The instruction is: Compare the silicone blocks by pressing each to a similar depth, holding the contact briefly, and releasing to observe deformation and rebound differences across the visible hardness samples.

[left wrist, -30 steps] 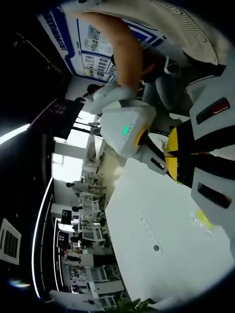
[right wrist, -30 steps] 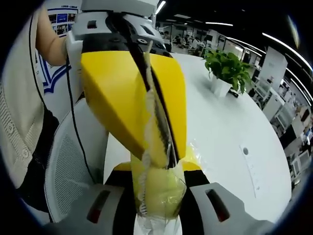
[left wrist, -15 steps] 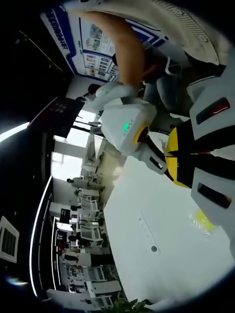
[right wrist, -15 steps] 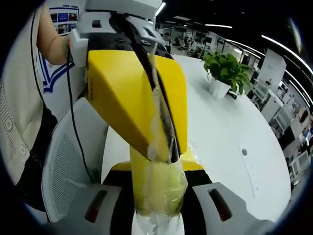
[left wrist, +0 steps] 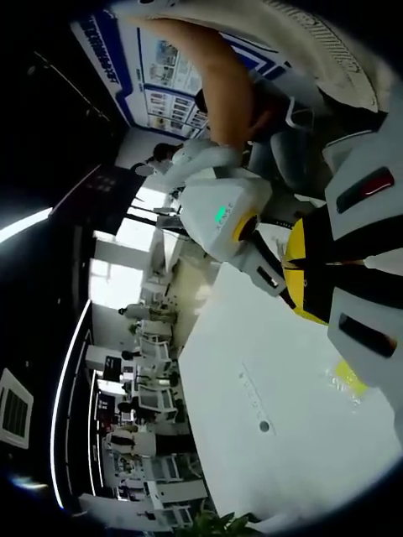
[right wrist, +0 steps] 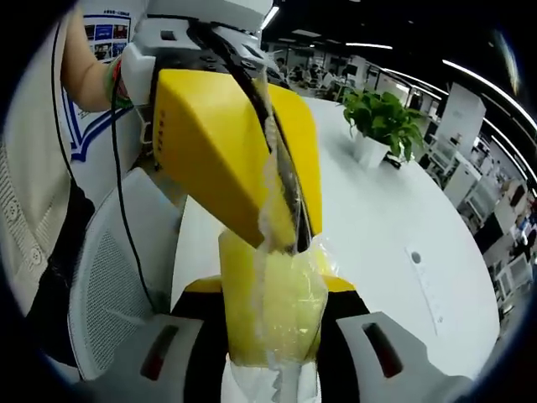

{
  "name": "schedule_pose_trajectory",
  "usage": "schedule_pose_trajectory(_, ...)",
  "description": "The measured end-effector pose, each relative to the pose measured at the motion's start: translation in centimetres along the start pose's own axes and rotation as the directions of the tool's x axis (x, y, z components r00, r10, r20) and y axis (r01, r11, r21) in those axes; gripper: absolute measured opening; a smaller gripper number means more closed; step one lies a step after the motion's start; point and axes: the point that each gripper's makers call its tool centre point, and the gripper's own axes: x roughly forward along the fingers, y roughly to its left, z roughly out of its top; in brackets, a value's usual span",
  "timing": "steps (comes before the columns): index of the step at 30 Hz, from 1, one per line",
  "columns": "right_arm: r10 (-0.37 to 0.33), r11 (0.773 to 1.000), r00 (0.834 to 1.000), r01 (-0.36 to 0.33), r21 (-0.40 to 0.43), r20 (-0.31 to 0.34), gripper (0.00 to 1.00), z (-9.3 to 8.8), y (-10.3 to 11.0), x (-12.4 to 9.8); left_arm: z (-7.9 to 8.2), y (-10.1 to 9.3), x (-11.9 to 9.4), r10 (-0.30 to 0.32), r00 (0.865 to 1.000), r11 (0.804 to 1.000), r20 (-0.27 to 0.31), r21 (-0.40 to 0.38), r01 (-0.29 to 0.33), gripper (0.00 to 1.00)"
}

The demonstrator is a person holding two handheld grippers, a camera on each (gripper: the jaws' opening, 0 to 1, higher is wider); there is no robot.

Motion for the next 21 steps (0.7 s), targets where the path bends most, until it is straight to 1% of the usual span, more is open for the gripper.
schedule_pose_trajectory(14, -0.014, 1.000, 0.999, 0.013, 0.023, 0.038, 0.41, 0.34, 0.00, -0.39, -0.09, -0.09, -0.11, 0.000, 1.000, 1.000, -0.001, 0.000, 0.000, 0.00)
schedule_pose_trajectory(21, -0.028, 0.999, 0.998, 0.026, 0.028, 0.056, 0.47, 0.54, -0.10, -0.57, -0.07, -0.03, -0.14, 0.003, 1.000, 1.000, 0.001, -0.005, -0.003, 0.00)
